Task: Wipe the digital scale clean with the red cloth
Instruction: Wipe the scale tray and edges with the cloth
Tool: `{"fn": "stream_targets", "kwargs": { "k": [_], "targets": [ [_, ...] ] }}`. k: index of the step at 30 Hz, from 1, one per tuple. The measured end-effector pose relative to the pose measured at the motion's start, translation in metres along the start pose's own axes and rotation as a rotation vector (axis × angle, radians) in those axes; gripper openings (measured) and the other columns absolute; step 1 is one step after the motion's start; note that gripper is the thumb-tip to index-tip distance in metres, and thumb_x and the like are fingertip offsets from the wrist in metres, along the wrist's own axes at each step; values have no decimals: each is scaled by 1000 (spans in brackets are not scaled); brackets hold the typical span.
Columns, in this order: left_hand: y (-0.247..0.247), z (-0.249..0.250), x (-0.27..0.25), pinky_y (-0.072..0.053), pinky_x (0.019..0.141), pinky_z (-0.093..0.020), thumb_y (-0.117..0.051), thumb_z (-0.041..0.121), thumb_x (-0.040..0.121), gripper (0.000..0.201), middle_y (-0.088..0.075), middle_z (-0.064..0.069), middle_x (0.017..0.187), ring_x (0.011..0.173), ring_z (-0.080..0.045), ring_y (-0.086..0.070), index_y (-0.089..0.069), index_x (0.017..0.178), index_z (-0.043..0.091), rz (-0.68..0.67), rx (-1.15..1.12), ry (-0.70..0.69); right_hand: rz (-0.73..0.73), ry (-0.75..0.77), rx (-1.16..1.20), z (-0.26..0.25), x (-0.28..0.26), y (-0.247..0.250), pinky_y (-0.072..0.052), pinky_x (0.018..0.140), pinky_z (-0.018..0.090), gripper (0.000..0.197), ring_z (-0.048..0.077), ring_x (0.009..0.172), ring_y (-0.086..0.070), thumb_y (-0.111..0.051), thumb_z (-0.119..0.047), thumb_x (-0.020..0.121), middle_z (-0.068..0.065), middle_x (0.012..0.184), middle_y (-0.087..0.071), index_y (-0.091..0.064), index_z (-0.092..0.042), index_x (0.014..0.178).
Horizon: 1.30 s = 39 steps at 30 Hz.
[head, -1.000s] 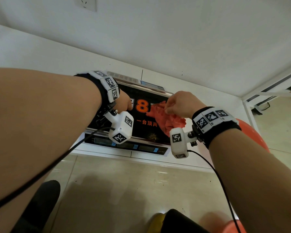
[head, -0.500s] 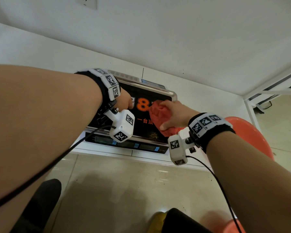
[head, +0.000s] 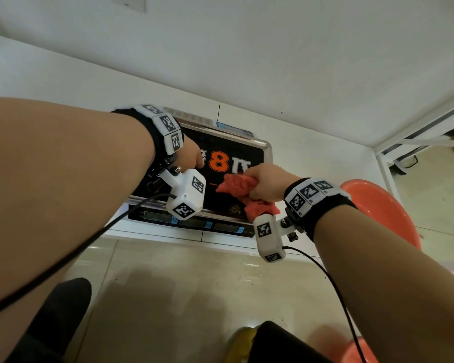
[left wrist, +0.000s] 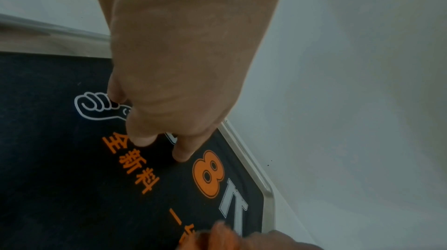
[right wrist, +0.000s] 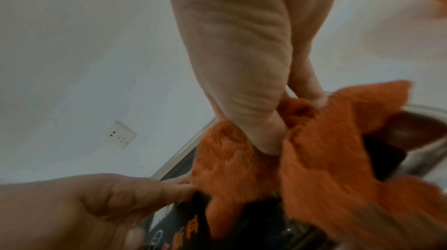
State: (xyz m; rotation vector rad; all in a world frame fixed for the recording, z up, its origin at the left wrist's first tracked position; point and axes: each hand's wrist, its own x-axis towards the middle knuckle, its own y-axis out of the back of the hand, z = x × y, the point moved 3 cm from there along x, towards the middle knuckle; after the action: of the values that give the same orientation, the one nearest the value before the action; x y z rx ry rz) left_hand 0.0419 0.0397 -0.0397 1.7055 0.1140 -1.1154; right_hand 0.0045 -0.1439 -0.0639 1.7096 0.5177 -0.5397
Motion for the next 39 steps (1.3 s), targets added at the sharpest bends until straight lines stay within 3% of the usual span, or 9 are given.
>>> {"fn": "stream_targets", "kwargs": {
  "k": [4, 8, 12, 16, 21, 28, 30, 33, 39],
  "targets": [
    [-2, -2, 3, -39, 99, -21, -32, 5, 98, 53, -37, -3, 151, 132, -21, -44, -29, 149, 18, -4, -2, 5, -202, -18, 206, -3, -2, 1, -63, 81, 44, 21, 25, 87, -77, -74, -9, 84, 9, 99, -76, -68, -23, 99],
    [-1, -2, 0, -36, 80, -15, -31, 6, 99, 53, -39, -4, 149, 128, -20, -47, -27, 150, 20, 22, -3, -4, -47, -62, 308, 6, 6, 21, -62, 82, 48, 27, 32, 92, -75, -71, -6, 82, 13, 100, -76, -68, -18, 107],
    [1, -2, 0, -43, 72, -12, -32, 7, 99, 51, -43, -5, 145, 112, -20, -54, -30, 148, 19, 3, -31, -6, 152, -47, 115, -2, 7, 23, -56, 78, 34, 24, 25, 95, -68, -73, -13, 80, 8, 101, -70, -66, -14, 103],
    [-1, -3, 2, -33, 51, -7, -31, 8, 100, 49, -45, -4, 143, 111, -20, -55, -31, 148, 19, 1, -55, 17, -16, 34, 65, -29, 6, 2, -59, 80, 33, 30, 20, 93, -69, -75, -9, 82, 2, 99, -71, -68, -22, 108],
    [-2, -1, 1, -41, 97, -20, -30, 4, 99, 53, -38, -2, 150, 129, -20, -47, -25, 150, 18, 16, 73, -6, -201, 24, -29, -30, -4, 4, -53, 50, 23, 29, 16, 69, -69, -65, 0, 87, 3, 92, -71, -69, -25, 102],
    [-3, -1, 8, -45, 91, -23, -32, 7, 98, 50, -37, -5, 150, 132, -22, -44, -31, 148, 17, 8, 107, -25, 13, -89, 215, 0, -16, 26, -39, 34, 17, 32, 6, 48, -62, -54, 10, 86, -7, 65, -72, -65, -19, 95],
    [-3, 0, 9, -47, 84, -21, -32, 7, 98, 49, -37, -7, 150, 127, -23, -47, -32, 147, 15, 3, 108, -27, 64, -111, 134, 5, -11, 19, -41, 44, 21, 31, 15, 68, -61, -55, 4, 87, 2, 91, -73, -67, -16, 107],
    [-2, -1, 9, -38, 59, -11, -34, 7, 98, 49, -42, -7, 146, 105, -18, -50, -33, 146, 16, 4, 84, -21, 20, -116, 103, 1, -8, 8, -50, 65, 29, 28, 22, 85, -65, -58, 0, 89, 4, 96, -68, -67, -16, 110],
    [-1, 0, 7, -37, 56, -9, -33, 6, 99, 50, -43, -6, 145, 114, -20, -53, -32, 147, 17, 2, 75, 3, -134, -102, 264, -2, -14, 10, -59, 90, 46, 33, 27, 98, -72, -68, 4, 83, 3, 103, -76, -70, -25, 100]
  ]
}}
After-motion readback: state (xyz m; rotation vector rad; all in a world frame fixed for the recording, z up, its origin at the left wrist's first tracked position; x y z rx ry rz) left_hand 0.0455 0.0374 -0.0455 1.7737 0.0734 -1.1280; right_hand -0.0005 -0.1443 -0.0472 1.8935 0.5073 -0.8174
